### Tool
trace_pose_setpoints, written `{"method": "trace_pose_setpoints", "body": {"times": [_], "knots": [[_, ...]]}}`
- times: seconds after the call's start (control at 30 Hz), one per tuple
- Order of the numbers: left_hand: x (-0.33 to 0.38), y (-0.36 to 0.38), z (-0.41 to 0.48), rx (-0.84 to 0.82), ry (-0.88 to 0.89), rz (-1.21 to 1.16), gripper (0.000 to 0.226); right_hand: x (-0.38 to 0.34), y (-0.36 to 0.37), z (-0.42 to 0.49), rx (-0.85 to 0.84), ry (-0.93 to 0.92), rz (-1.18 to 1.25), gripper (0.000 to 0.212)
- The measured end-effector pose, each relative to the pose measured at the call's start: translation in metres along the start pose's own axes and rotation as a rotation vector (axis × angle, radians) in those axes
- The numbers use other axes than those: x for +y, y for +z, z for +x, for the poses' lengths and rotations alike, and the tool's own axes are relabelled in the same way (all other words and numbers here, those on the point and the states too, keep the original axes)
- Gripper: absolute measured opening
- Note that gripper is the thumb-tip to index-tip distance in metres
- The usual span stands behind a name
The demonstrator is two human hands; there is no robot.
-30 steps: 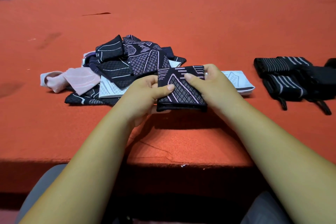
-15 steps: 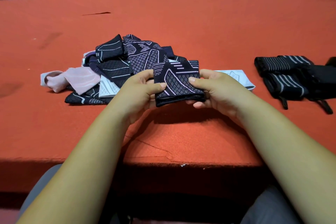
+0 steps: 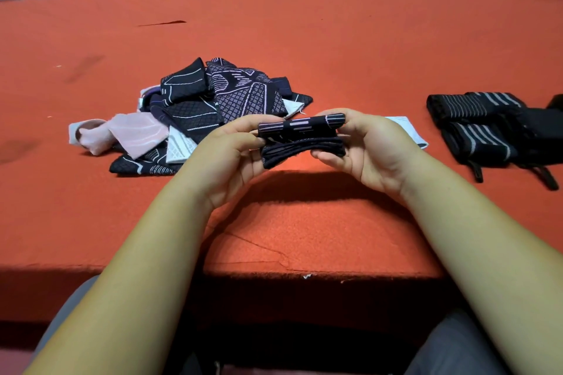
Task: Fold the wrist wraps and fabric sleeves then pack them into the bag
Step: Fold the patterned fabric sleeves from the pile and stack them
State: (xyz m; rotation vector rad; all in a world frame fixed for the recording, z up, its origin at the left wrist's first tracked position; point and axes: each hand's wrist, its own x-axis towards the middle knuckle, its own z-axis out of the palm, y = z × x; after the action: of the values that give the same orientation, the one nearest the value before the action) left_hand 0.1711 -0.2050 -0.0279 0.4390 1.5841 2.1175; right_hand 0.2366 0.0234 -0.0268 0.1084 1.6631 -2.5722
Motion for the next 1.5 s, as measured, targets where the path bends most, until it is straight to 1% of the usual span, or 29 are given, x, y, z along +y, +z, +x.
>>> {"method": "trace_pose_setpoints", "body": {"times": [0.07,0.17,0.27,0.4,0.43,0.53,0.77,0.83,0.9,0.93,0.97,1.03,1.07,1.13,1.27,1.3,1.4,1.5], "knots": [[0.001,0.001,0.0,0.008,0.008,0.013,0.047,-0.002,-0.001,-0.001,-0.007,0.018,0.035,0.041],[-0.001,0.0,0.002,0.032,0.006,0.036,0.048,-0.004,-0.002,-0.001,0.003,0.026,0.002,0.05],[-0.002,-0.001,0.003,0.029,-0.014,0.039,0.049,-0.003,-0.003,0.0,0.004,0.045,-0.017,0.047],[-0.004,0.005,0.004,0.029,-0.036,0.022,0.045,-0.001,-0.005,0.002,0.011,0.077,-0.164,0.057],[-0.004,0.007,0.004,0.042,-0.041,0.031,0.043,0.0,-0.004,0.001,0.029,0.075,-0.198,0.055],[-0.005,0.014,0.008,0.096,-0.056,0.059,0.036,0.002,-0.003,0.001,0.102,0.012,-0.258,0.033],[-0.009,0.037,0.03,0.144,-0.079,0.023,0.043,-0.008,-0.015,-0.003,0.293,-0.125,-0.323,0.022],[-0.007,0.05,0.037,0.142,-0.056,0.005,0.029,-0.012,-0.023,-0.004,0.383,-0.172,-0.383,0.022],[-0.007,0.066,0.045,0.153,-0.025,-0.001,0.023,-0.019,-0.032,-0.006,0.467,-0.241,-0.408,0.031],[-0.009,0.073,0.05,0.169,-0.013,0.001,0.026,-0.023,-0.037,-0.009,0.499,-0.282,-0.433,0.038],[-0.011,0.08,0.056,0.185,0.0,0.016,0.035,-0.027,-0.042,-0.012,0.523,-0.317,-0.478,0.043],[-0.019,0.093,0.069,0.193,0.039,0.074,0.056,-0.033,-0.051,-0.017,0.546,-0.366,-0.559,0.046],[-0.022,0.101,0.072,0.191,0.063,0.109,0.06,-0.035,-0.056,-0.018,0.561,-0.376,-0.587,0.046],[-0.028,0.113,0.079,0.21,0.102,0.203,0.057,-0.036,-0.066,-0.017,0.623,-0.38,-0.67,0.041],[-0.047,0.125,0.094,0.261,0.116,0.36,0.03,-0.037,-0.084,-0.015,0.722,-0.359,-0.956,0.036],[-0.053,0.125,0.098,0.272,0.12,0.394,0.028,-0.037,-0.086,-0.014,0.726,-0.354,-1.021,0.037],[-0.068,0.126,0.104,0.261,0.141,0.547,0.039,-0.033,-0.093,-0.01,0.728,-0.294,-1.148,0.039],[-0.08,0.126,0.104,0.233,0.183,0.79,0.043,-0.027,-0.102,-0.004,0.728,-0.214,-1.215,0.039]]}}
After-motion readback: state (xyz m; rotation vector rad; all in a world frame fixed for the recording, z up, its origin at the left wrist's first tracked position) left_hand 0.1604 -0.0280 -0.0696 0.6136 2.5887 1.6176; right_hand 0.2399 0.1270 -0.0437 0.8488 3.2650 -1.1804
